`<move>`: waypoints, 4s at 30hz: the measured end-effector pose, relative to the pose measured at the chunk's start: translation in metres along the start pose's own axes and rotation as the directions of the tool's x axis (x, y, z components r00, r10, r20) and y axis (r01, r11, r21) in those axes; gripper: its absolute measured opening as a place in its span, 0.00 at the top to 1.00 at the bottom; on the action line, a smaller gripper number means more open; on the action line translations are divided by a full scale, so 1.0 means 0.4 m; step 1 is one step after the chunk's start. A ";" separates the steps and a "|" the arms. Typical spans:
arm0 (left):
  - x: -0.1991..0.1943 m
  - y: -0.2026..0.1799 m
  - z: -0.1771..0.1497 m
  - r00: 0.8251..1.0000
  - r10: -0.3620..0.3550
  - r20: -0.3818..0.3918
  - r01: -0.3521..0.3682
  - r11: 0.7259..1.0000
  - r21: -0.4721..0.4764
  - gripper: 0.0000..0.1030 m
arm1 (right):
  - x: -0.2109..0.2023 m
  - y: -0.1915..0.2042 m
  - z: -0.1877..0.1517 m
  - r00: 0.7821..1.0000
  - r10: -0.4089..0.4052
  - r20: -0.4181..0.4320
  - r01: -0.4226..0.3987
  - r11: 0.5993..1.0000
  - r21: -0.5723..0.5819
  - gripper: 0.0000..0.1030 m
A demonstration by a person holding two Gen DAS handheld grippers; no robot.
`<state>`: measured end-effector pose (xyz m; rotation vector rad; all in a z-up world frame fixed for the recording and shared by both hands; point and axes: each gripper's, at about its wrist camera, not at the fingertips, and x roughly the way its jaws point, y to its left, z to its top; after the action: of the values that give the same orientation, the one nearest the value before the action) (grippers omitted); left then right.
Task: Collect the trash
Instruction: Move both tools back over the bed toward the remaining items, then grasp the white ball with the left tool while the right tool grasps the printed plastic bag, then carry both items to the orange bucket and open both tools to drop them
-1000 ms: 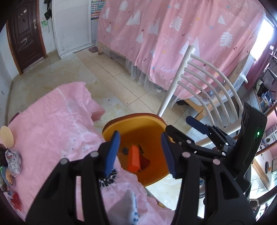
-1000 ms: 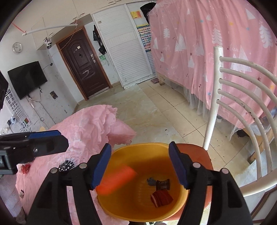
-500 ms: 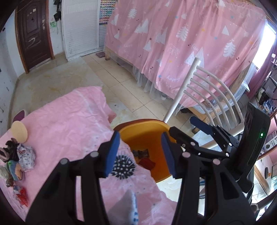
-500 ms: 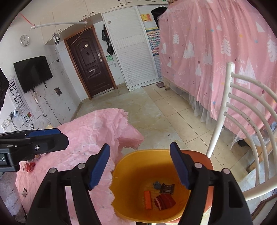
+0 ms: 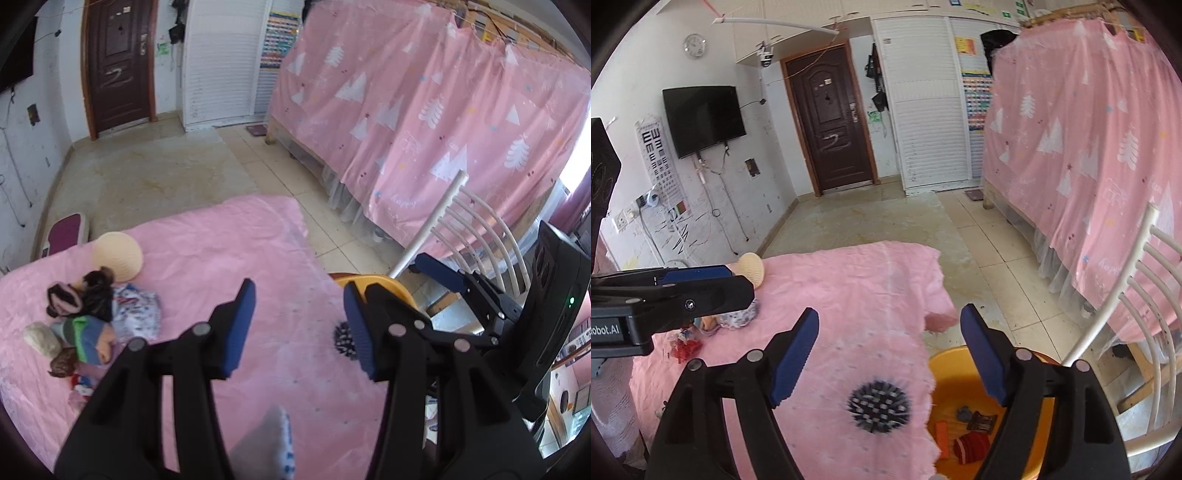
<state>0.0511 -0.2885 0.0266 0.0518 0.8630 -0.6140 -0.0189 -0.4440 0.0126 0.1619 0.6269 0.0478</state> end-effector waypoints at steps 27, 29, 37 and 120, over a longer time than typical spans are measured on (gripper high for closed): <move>-0.100 0.495 -0.106 0.973 0.231 -0.022 -0.229 0.936 -0.268 0.50 | 0.244 0.376 0.051 0.982 0.118 -0.145 -0.145 0.971 -0.191 0.28; -0.101 0.526 -0.114 0.967 0.255 -0.031 -0.253 0.925 -0.282 0.50 | 0.263 0.394 0.052 0.980 0.118 -0.159 -0.149 0.968 -0.200 0.28; -0.101 0.624 -0.134 0.941 0.333 -0.060 -0.333 0.882 -0.334 0.50 | 0.351 0.461 0.049 0.968 0.133 -0.213 -0.178 0.962 -0.209 0.28; -0.015 0.034 -0.050 0.993 0.100 0.065 -0.097 0.994 -0.044 0.53 | -0.053 -0.090 -0.024 0.996 -0.026 0.081 0.022 0.999 0.045 0.69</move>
<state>0.0415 -0.2686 0.0149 0.0364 0.8027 -0.5028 -0.0418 -0.4803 0.0114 0.1983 0.5490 0.0039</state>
